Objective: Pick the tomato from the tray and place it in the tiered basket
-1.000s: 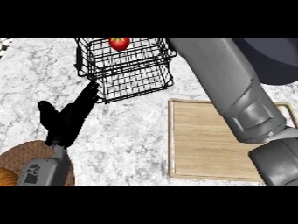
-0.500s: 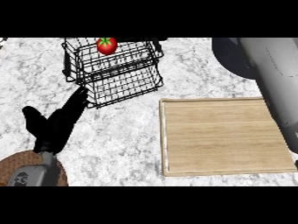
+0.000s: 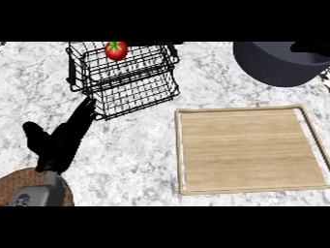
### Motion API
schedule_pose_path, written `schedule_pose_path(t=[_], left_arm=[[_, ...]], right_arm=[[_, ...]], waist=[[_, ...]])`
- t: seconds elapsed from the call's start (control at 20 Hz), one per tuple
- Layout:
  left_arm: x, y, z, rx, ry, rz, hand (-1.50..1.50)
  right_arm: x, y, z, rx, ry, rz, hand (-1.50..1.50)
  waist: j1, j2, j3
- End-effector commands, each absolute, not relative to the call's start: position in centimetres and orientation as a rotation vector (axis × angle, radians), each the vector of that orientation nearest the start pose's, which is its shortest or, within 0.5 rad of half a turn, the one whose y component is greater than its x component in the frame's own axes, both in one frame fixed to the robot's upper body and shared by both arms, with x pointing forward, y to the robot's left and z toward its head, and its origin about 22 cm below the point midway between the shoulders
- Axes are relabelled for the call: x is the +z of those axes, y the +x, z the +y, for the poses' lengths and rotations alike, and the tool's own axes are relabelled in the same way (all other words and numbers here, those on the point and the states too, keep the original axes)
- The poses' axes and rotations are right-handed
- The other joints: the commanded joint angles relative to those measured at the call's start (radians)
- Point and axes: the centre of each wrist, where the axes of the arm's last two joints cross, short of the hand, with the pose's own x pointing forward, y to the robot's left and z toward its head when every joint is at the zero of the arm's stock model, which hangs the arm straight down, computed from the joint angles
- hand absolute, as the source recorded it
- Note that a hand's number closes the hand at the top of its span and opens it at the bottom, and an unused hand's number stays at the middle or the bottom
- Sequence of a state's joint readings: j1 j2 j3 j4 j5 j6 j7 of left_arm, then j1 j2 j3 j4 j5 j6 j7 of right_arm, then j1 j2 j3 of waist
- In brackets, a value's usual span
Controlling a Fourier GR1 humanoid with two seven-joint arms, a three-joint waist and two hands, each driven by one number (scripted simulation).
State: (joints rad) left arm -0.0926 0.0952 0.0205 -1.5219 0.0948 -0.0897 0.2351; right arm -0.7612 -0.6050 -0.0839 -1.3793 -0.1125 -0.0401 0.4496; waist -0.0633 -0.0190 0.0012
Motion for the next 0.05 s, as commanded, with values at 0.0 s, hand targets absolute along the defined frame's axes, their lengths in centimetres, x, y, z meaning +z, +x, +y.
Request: schedule_pose_path(t=[0.0], left_arm=[[3.47, 27.77, 23.60, -0.101, -0.077, -1.393, 0.00]], right_arm=[[26.41, 31.33, -35.59, 0.230, -0.451, -1.722, -1.50]], waist=[[0.015, 0.008, 0.000]])
